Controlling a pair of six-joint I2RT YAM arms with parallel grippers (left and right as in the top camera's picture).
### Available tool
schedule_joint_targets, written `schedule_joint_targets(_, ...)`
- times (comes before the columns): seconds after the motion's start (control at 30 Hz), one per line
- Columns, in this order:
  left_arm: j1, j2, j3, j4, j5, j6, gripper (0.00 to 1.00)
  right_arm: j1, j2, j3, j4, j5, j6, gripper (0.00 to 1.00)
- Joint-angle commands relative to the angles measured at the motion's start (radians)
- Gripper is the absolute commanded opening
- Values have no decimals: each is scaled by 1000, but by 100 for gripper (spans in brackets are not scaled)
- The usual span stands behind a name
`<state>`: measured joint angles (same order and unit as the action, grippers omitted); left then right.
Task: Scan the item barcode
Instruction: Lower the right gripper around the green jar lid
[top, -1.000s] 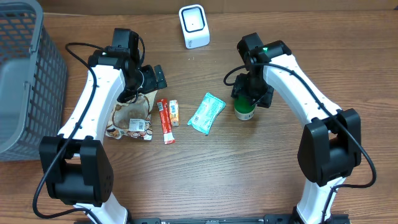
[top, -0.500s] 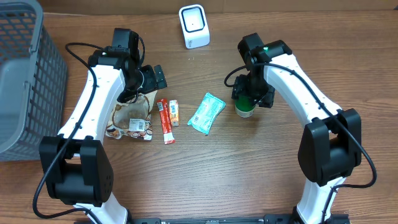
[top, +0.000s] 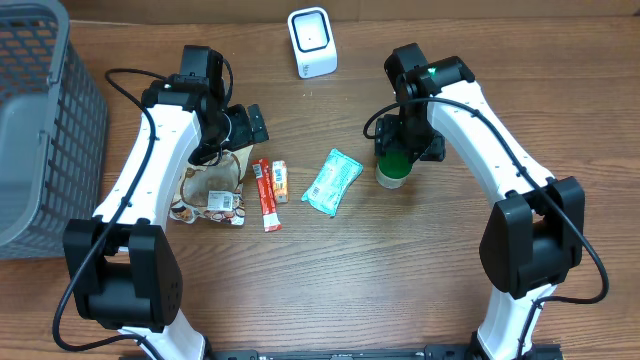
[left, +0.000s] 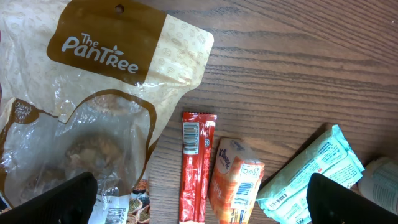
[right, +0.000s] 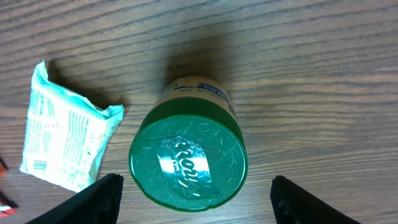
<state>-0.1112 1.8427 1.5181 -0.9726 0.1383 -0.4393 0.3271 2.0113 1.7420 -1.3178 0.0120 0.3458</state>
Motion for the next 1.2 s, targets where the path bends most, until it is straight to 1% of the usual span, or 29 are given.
schedule_joint_targets(0.0, 0, -1, 20, -2, 8, -3, 100, 1, -6, 24, 5, 11, -52, 78)
schedule_joint_targets(0.43, 0, -1, 20, -1, 8, -3, 100, 33, -5, 23, 24, 13, -60, 78)
schedule_joint_targets(0.6, 0, -1, 20, -1, 8, -3, 100, 33, -5, -22, 39, 13, -64, 77)
schedule_joint_targets(0.67, 0, -1, 20, -1, 8, -3, 100, 33, -5, -45, 49, 13, -64, 74)
schedule_joint_targets(0.87, 0, -1, 20, -1, 8, -3, 99, 33, -5, -121, 109, 13, -63, 74)
schedule_joint_targets(0.9, 0, -1, 20, -1, 8, -3, 100, 33, -5, -128, 113, 13, -63, 74)
schedule_joint_targets(1.0, 0, -1, 20, -1, 8, -3, 100, 33, -4, -137, 121, 13, -58, 68)
schedule_joint_targets(1.17, 0, -1, 20, -1, 8, -3, 100, 34, -5, -137, 121, 9, -58, 69)
